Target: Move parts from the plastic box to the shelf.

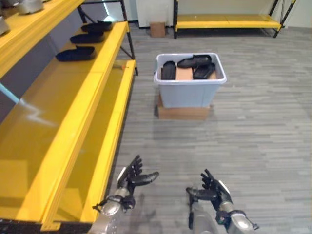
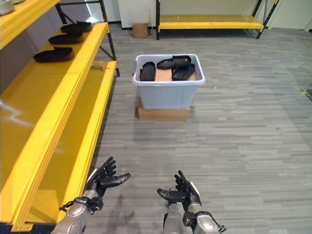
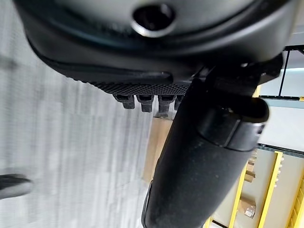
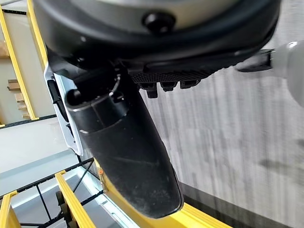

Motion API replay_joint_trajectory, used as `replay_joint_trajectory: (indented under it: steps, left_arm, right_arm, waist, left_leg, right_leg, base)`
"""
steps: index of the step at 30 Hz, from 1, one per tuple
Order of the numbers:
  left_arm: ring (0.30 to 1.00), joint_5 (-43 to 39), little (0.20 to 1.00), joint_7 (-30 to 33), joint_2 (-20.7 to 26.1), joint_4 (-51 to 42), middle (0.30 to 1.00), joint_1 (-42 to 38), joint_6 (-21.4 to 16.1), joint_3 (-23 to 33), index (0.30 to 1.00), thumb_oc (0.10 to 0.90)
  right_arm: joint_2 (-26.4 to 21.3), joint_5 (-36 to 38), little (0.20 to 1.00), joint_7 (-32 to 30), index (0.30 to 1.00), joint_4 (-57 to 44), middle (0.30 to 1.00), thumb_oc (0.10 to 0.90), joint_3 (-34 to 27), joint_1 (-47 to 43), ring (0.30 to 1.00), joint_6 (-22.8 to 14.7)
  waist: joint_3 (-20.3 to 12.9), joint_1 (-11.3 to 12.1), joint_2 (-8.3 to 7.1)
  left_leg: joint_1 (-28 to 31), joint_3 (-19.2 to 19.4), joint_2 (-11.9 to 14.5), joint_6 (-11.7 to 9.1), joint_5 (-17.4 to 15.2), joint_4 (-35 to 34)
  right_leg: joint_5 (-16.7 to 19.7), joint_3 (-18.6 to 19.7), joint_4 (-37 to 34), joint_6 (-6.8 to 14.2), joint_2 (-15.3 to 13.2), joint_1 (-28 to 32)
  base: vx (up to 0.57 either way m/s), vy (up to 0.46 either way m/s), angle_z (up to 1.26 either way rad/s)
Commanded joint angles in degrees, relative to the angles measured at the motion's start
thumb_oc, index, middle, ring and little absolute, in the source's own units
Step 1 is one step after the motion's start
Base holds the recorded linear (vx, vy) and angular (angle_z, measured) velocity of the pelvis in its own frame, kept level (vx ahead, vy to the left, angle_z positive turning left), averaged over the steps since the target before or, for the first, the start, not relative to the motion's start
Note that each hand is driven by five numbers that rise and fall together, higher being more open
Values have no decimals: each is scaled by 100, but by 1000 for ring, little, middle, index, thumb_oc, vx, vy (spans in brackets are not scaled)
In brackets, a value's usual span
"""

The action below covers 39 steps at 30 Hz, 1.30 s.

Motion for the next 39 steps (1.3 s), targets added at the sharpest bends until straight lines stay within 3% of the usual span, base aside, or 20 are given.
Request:
replay_joint_trajectory:
  steps: [1,4,8,10,11,12,13,14,15,17,19,26,28,30,31,32,33,34,37,39]
  left_arm:
    - [1000,90,1000,-127,-25,-653,1000,-422,-538,95,1000,900]
    - [1000,-17,1000,-102,-106,-576,1000,-481,-498,35,1000,900]
    - [1000,-199,1000,-18,-103,-614,1000,-587,-501,36,1000,900]
    - [1000,-214,1000,0,-90,-631,1000,-583,-464,27,1000,900]
    - [1000,-214,1000,0,-89,-632,1000,-584,-463,27,1000,900]
    - [1000,-263,1000,-9,-107,-735,1000,-414,-402,2,1000,900]
    - [1000,-301,1000,1,-104,-698,1000,-392,-414,-1,1000,900]
    - [1000,-340,1000,27,-100,-598,1000,-324,-434,-19,1000,900]
    - [1000,-340,1000,27,-100,-597,1000,-325,-434,-19,1000,900]
    - [1000,-274,1000,28,-63,-651,1000,-275,-448,59,1000,900]
    - [1000,-258,1000,11,-28,-686,1000,-248,-436,149,1000,900]
    - [1000,-139,1000,-4,55,-793,1000,-269,-444,135,1000,900]
    - [1000,-136,1000,25,56,-816,1000,-289,-445,131,1000,900]
    - [1000,-122,1000,71,53,-805,1000,-327,-438,113,1000,900]
    - [1000,-122,1000,71,51,-804,1000,-328,-438,113,1000,900]
    - [1000,-113,1000,121,72,-819,1000,-339,-438,113,1000,900]
    - [1000,-109,1000,122,83,-837,1000,-336,-432,105,1000,900]
    - [1000,-101,1000,116,122,-850,1000,-325,-417,78,1000,900]
    - [1000,-81,1000,67,133,-877,1000,-294,-417,89,1000,900]
    - [1000,-98,1000,19,139,-817,1000,-290,-441,99,1000,900]
  right_arm:
    - [-258,26,1000,61,1000,-533,1000,900,-267,-359,1000,-481]
    - [-291,50,1000,-28,1000,-483,1000,900,-359,-372,1000,-519]
    - [-392,132,1000,-107,1000,-529,1000,900,-406,-412,1000,-599]
    - [-438,132,1000,-171,1000,-557,1000,900,-410,-416,1000,-623]
    - [-438,132,1000,-171,1000,-557,1000,900,-412,-416,1000,-623]
    - [-476,153,1000,-271,1000,-593,1000,900,-500,-313,1000,-609]
    - [-484,156,1000,-312,1000,-596,1000,900,-515,-320,1000,-643]
    - [-478,58,1000,-344,1000,-545,1000,900,-479,-386,1000,-662]
    - [-478,58,1000,-344,1000,-545,1000,900,-479,-387,1000,-662]
    - [-462,-31,1000,-324,1000,-471,1000,900,-416,-434,1000,-675]
    - [-413,-27,1000,-258,1000,-425,1000,900,-349,-478,1000,-603]
    - [-242,-32,1000,-70,1000,-491,1000,900,-285,-392,1000,-518]
    - [-192,-29,1000,-67,1000,-468,1000,900,-268,-419,1000,-506]
    - [-139,-53,1000,-83,1000,-443,1000,900,-259,-458,1000,-504]
    - [-141,-53,1000,-83,1000,-443,1000,900,-259,-458,1000,-504]
    - [-70,-33,1000,-94,1000,-464,1000,900,-259,-470,1000,-515]
    - [-71,-51,1000,-93,1000,-465,1000,900,-247,-478,1000,-514]
    - [-61,-71,1000,-97,1000,-476,1000,900,-244,-445,1000,-512]
    - [-63,-81,1000,-97,1000,-467,1000,900,-265,-396,1000,-501]
    - [-85,-5,1000,-73,1000,-437,1000,900,-255,-358,1000,-512]
  waist:
    - [-374,-81,12]
    - [-497,-127,70]
    - [-391,-42,-99]
    - [-243,88,-268]
    - [-241,86,-256]
    - [-111,267,-346]
    - [-106,293,-356]
    - [-59,409,-317]
    - [-64,408,-323]
    - [-74,531,-207]
    - [-185,571,-123]
    - [-501,529,-144]
    - [-531,547,-177]
    - [-511,543,-207]
    - [-526,550,-195]
    - [-442,492,-165]
    - [-397,461,-100]
    - [-282,380,31]
    - [-211,271,122]
    - [-143,179,153]
  left_leg:
    - [-479,46,312,-37,594,507]
    - [-507,29,620,-242,851,778]
    - [-1508,-201,910,-446,2116,3042]
    - [-1961,-225,917,-402,2364,4017]
    - [-1978,-234,930,-405,2349,4048]
    - [-2771,-30,740,-225,1798,3813]
    - [-3043,-17,669,-206,1764,3553]
    - [-3344,51,836,-186,1929,1912]
    - [-3336,55,829,-185,1951,1880]
    - [-3287,-183,749,-249,2344,640]
    - [-3117,-230,737,-251,2453,52]
    - [-2900,-63,311,31,1947,432]
    - [-2865,12,186,148,1725,562]
    - [-2712,64,39,295,1515,592]
    - [-2729,67,54,292,1522,589]
    - [-2441,74,-18,443,1359,521]
    - [-2297,80,1,489,1334,446]
    - [-2028,89,43,569,1272,341]
    - [-1813,63,11,597,1211,252]
    - [-1618,69,-28,548,1139,203]
  right_leg:
    - [-319,163,325,315,114,-82]
    - [-735,-81,608,107,307,-3]
    - [-1178,-80,586,-366,653,472]
    - [-1337,21,576,-578,746,682]
    - [-1341,15,585,-580,758,677]
    - [-1476,57,471,-574,761,1087]
    - [-1514,71,403,-559,760,1154]
    - [-1690,90,358,-481,809,1422]
    - [-1684,91,353,-481,803,1417]
    - [-1791,159,317,-449,934,1659]
    - [-1974,243,396,-412,1020,1867]
    - [-2016,353,747,-167,633,2085]
    - [-1738,381,1049,-28,467,1974]
    - [-1104,459,1833,168,350,1686]
    - [-1089,464,1825,164,364,1668]
    - [-438,530,2758,331,312,1242]
    - [-175,561,3086,369,329,999]
    - [-131,436,3658,293,321,619]
    - [-474,462,3725,180,445,140]
    - [-824,415,3134,94,530,-192]
  base:
    - [322,-213,9]
    - [302,-232,-8]
    - [276,-317,21]
    - [177,-267,-28]
    - [339,-223,-39]
    - [372,-142,6]
    - [702,-88,-8]
    - [415,44,-7]
    - [462,94,-49]
    - [353,101,-42]
    - [448,120,-34]
    - [342,151,-36]
    - [262,167,-3]
    - [178,130,10]
    - [197,148,17]
    - [176,152,30]
    - [311,247,15]
    - [179,141,13]
    - [216,108,8]
    - [215,25,7]
